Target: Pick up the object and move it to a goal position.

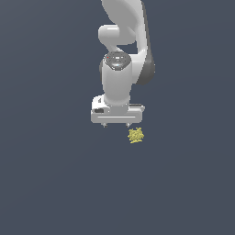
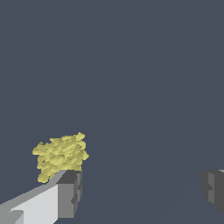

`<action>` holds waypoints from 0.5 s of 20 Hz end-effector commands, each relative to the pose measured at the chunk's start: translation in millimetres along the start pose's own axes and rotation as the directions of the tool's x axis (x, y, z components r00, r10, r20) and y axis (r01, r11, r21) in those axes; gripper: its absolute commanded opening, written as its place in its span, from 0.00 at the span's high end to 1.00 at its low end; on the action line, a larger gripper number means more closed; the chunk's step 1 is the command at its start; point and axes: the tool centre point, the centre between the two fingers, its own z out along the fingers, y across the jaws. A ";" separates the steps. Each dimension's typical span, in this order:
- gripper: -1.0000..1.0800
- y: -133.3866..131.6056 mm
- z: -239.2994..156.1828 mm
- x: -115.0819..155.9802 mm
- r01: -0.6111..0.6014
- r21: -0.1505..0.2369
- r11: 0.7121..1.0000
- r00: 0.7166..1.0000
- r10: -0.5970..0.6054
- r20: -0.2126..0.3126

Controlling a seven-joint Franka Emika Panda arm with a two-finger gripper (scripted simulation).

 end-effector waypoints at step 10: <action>0.04 15.2 1.3 4.8 0.012 -0.033 0.999 1.000 -0.012 -0.002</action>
